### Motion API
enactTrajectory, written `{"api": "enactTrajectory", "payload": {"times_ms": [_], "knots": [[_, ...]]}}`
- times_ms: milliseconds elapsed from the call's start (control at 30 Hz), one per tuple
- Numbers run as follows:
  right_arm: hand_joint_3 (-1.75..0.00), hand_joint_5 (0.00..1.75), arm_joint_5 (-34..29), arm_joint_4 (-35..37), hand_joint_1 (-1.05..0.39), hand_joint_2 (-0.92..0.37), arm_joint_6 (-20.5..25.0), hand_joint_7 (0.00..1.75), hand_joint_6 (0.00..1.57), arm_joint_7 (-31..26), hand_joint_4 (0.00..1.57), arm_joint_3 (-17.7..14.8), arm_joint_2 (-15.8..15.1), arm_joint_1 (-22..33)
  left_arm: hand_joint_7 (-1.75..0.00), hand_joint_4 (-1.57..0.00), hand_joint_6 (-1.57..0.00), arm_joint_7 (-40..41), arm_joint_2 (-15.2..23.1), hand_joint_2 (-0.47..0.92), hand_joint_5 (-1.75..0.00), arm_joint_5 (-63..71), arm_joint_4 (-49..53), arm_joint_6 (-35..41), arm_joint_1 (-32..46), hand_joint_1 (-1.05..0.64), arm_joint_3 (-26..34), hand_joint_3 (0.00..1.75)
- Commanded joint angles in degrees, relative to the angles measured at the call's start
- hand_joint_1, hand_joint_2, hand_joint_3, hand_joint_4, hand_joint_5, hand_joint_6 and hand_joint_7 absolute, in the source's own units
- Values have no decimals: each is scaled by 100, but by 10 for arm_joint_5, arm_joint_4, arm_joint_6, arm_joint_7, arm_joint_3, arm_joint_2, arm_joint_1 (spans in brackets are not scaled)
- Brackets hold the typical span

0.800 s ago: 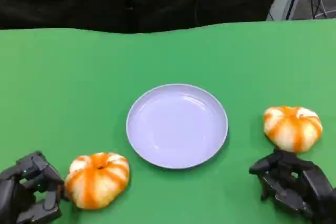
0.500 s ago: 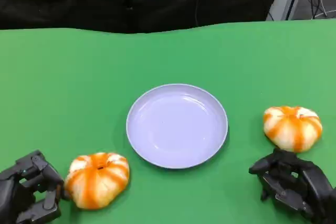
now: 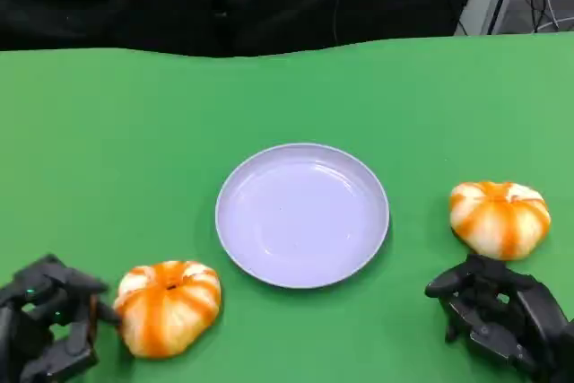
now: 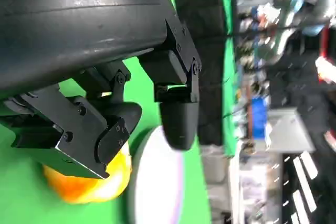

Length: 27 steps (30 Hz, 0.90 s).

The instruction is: Grasp the bread from the table and place it into the plate.

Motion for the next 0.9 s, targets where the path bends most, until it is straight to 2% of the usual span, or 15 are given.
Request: {"api": "enactTrajectory", "payload": {"times_ms": [33,100,133,167,267,367,533,567,600,667,767,900], "knots": [[-43,175,-5,7,-28,-92,10,109,74,-5,65,0,-14,5,-2,-92,-89,-33,4,52,-5,-33,-18,39,8,3,8,92],[-43,175,-3,7,-28,-92,8,109,74,-2,65,-1,-14,5,0,-88,-85,-43,5,53,-1,-38,-22,51,11,2,9,87],[-43,175,-3,9,-28,-92,8,109,74,-1,66,-1,-13,4,0,-79,-79,-49,7,56,-1,-40,-21,56,11,0,10,76],[-44,175,-2,10,-28,-92,9,109,74,-1,66,-1,-13,4,0,-68,-70,-55,9,65,-1,-42,-20,61,12,-3,11,56],[-44,175,0,10,-29,-92,12,109,74,1,66,-2,-13,3,0,-59,-61,-60,10,77,0,-43,-20,65,13,-8,12,30],[-43,175,1,10,-29,-92,13,109,74,3,66,-2,-13,3,0,-57,-59,-61,10,81,0,-42,-21,67,13,-10,13,21],[-43,175,1,10,-29,-92,13,109,74,3,66,-2,-13,3,0,-57,-58,-62,9,83,0,-41,-21,67,13,-10,15,17],[-43,175,1,9,-29,-92,12,109,74,3,66,-2,-13,3,0,-57,-58,-19,25,83,0,21,-18,26,19,-10,2,17],[-43,175,0,9,-28,-92,10,109,74,3,66,-2,-13,3,0,-51,-50,15,37,88,-1,69,-15,-5,23,-42,-7,15],[-44,174,-1,8,-27,-92,9,109,73,3,65,-2,-13,4,-1,-48,-46,93,54,91,-1,164,-23,-39,33,-67,-22,13],[-44,175,0,8,-28,-92,12,109,73,3,65,-2,-13,4,-1,-47,-45,177,68,92,0,254,-51,-50,47,-77,-39,13],[-44,175,-1,8,-27,-92,11,109,74,-1,66,-1,-13,4,-1,-47,-46,283,90,92,0,379,-119,-23,74,-82,-66,15]]}}
